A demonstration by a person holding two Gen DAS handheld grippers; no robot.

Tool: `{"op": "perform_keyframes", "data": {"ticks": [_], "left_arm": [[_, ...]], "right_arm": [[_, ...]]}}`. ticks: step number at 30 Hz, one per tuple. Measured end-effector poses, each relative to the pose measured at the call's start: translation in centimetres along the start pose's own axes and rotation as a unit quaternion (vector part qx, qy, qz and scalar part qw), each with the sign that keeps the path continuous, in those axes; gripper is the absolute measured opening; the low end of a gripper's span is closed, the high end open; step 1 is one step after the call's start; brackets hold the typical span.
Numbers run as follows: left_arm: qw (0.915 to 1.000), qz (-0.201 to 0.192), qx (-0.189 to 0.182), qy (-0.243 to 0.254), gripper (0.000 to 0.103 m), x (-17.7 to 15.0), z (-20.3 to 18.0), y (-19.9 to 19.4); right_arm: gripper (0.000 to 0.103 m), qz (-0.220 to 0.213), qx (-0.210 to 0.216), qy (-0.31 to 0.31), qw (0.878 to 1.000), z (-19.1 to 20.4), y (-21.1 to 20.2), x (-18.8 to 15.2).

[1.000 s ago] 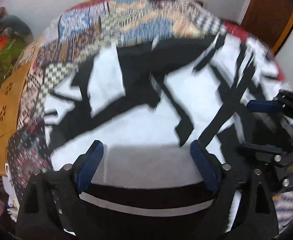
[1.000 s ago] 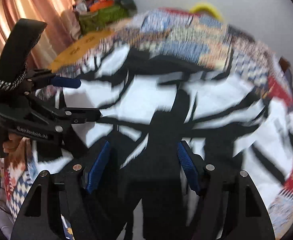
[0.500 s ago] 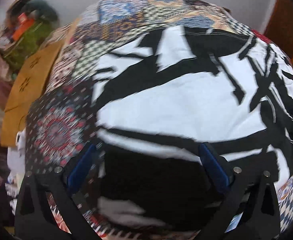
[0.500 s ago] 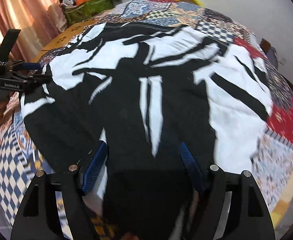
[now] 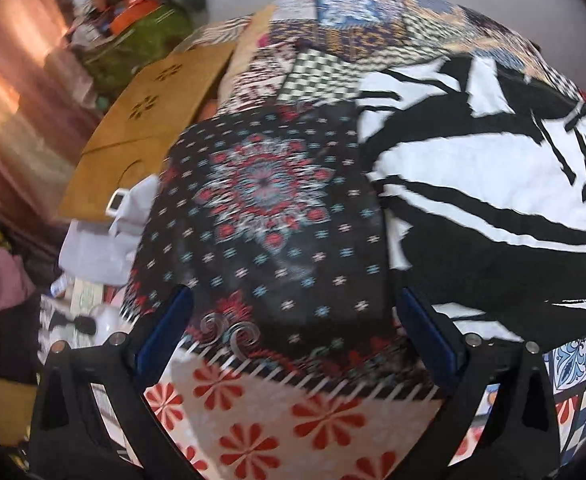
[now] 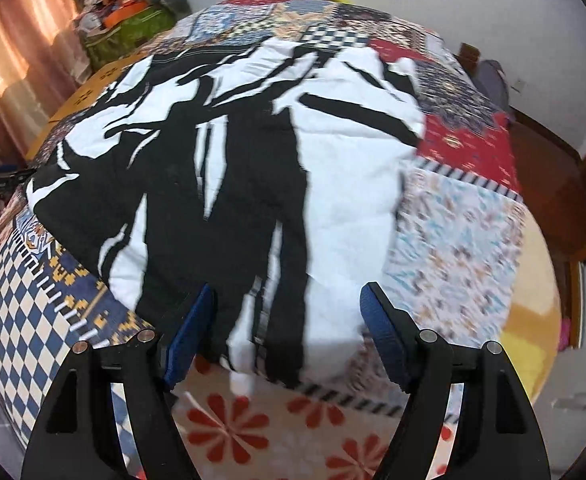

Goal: Fold small clothes

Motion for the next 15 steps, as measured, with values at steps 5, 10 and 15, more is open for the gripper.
{"op": "perform_keyframes", "data": {"ticks": [5, 10, 15], "left_arm": [[0.9989, -0.030, -0.008, -0.035, 0.103, 0.4, 1.8, -2.8], [0.9948, -0.059, -0.041, -0.072, 0.103, 1.3, 1.6, -6.2], [0.9900, -0.068, -0.091, -0.084, 0.103, 1.0, -1.5, -8.7]], "right_arm": [[0.073, -0.008, -0.025, 0.004, 1.000, -0.4, -1.8, 0.5], [0.073, -0.064, -0.031, -0.006, 0.997, 0.9, -4.6, 3.5], [0.073, -0.119, -0.009, -0.030, 0.992, 4.4, -5.8, 7.1]]}}
Point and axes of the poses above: each gripper's, at about its wrist camera, not at the fingertips, and y roughly the way its jaws point, z to its left, x to its top, the point moved 7 cm from there along y, roughly the way its jaws point, and after that the axes turned 14 degrees about -y, right-handed, at the moved point
